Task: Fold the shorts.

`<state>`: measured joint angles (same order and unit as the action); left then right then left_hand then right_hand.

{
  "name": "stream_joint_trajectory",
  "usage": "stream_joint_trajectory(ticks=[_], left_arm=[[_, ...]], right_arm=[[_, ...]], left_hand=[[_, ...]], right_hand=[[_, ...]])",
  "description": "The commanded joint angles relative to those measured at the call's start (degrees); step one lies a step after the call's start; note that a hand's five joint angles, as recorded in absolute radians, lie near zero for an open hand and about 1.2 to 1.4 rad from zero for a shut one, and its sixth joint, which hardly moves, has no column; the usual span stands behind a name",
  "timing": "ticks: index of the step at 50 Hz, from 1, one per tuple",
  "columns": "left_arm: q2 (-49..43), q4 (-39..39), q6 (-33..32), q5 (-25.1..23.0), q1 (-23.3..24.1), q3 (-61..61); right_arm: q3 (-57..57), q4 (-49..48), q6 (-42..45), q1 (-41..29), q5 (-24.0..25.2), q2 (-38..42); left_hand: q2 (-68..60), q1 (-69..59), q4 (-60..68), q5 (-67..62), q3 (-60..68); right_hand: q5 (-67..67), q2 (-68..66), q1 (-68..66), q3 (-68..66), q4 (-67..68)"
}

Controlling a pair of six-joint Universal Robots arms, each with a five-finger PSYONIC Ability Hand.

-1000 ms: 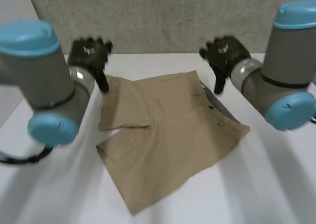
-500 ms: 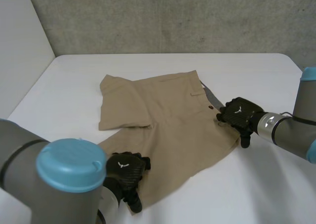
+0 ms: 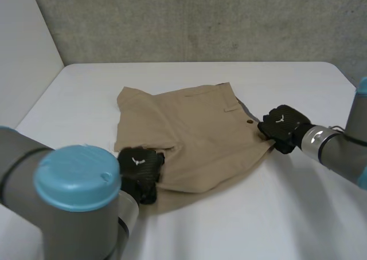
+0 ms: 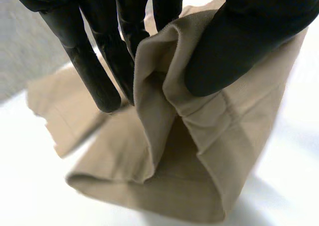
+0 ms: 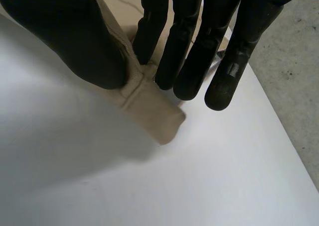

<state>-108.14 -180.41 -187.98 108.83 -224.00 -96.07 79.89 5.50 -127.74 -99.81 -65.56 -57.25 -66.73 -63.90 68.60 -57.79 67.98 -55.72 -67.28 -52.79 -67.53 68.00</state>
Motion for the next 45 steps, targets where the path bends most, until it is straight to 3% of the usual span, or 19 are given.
stream_joint_trajectory(ticks=[1,6,9,13,19,23,27,31,39,40,41,42,44,45], left_arm=[[7.8,6.1,-9.1,-0.5,-0.4,-2.3],[9.5,15.9,-11.4,-1.7,-0.4,-3.7],[9.6,18.7,-11.3,-2.7,-0.5,-3.7],[9.2,17.5,-11.4,-3.7,-1.6,-2.5],[4.2,5.7,-12.1,-4.0,-9.6,4.1],[-2.1,-3.4,-15.5,-4.1,-13.3,10.9],[-12.3,-12.3,-23.3,-4.2,-16.5,20.3],[-21.9,-14.7,-27.2,-4.2,-17.0,31.1],[-38.8,-14.8,-28.0,-5.2,-18.4,53.2],[-39.8,-14.8,-28.0,-5.6,-18.5,54.5],[-40.6,-14.8,-28.0,-6.1,-18.4,55.6],[-41.8,-15.1,-28.1,-6.8,-18.5,57.3],[-42.1,-15.3,-27.9,-7.2,-18.4,57.5],[-42.1,-15.3,-27.8,-7.3,-18.2,57.4]], right_arm=[[0.3,19.3,0.2,2.7,0.0,-7.2],[1.2,37.1,4.8,4.1,-3.5,-11.7],[1.7,38.2,6.9,4.0,-4.8,-12.6],[0.8,31.4,5.1,3.6,-6.1,-12.6],[-4.6,18.9,-4.8,-1.2,-10.0,-7.6],[-12.3,14.5,-6.2,-7.1,-16.7,-1.1],[-20.2,9.0,-6.6,-10.5,-21.3,4.8],[-27.1,1.3,-6.6,-11.2,-22.3,11.2],[-42.4,-10.4,-5.4,-11.7,-27.2,25.3],[-43.9,-10.9,-5.4,-11.8,-27.1,26.7],[-45.3,-11.1,-5.3,-11.9,-27.2,28.0],[-47.8,-11.2,-5.2,-12.1,-27.5,30.2],[-49.5,-11.0,-5.2,-12.6,-27.2,31.6],[-49.7,-11.0,-5.4,-13.0,-27.3,31.8]], left_hand=[[-13.3,-16.1,11.4,-12.2,12.0],[-13.3,-16.1,11.4,-12.2,12.0],[-13.3,-16.1,11.4,-12.2,12.0],[-13.3,-16.1,11.4,-12.2,12.0],[-13.3,-16.1,11.4,-12.2,12.0],[-13.3,-16.1,11.4,-12.2,12.0],[-13.3,-16.1,11.4,-12.2,12.0],[-13.3,-16.1,11.4,-12.2,12.0],[-13.3,-16.1,11.4,-12.2,12.0],[-5.5,-8.3,3.6,-4.4,4.2],[14.4,11.6,-16.3,15.5,-15.7],[56.7,53.9,-58.6,57.8,-58.0],[52.5,49.7,-54.4,53.6,-53.8],[56.7,53.9,-58.6,57.8,-58.0]], right_hand=[[-14.3,-12.7,-27.2,-12.5,12.0],[-14.3,-12.7,-27.2,-12.5,12.0],[-14.3,-12.7,-27.2,-12.5,12.0],[-14.3,-12.7,-27.2,-12.5,12.0],[-14.3,-12.7,-27.2,-12.5,12.0],[-14.3,-12.7,-27.2,-12.5,12.0],[-14.3,-12.7,-27.2,-12.5,12.0],[-14.3,-12.7,-27.2,-12.5,12.0],[-14.3,-12.7,-27.2,-12.5,12.0],[-10.3,-8.8,-23.3,-8.5,8.1],[11.7,13.2,-1.3,13.5,-14.0],[55.7,57.3,42.8,57.5,-58.0],[55.7,57.3,42.8,57.5,-58.0],[55.7,57.3,42.8,57.5,-58.0]])
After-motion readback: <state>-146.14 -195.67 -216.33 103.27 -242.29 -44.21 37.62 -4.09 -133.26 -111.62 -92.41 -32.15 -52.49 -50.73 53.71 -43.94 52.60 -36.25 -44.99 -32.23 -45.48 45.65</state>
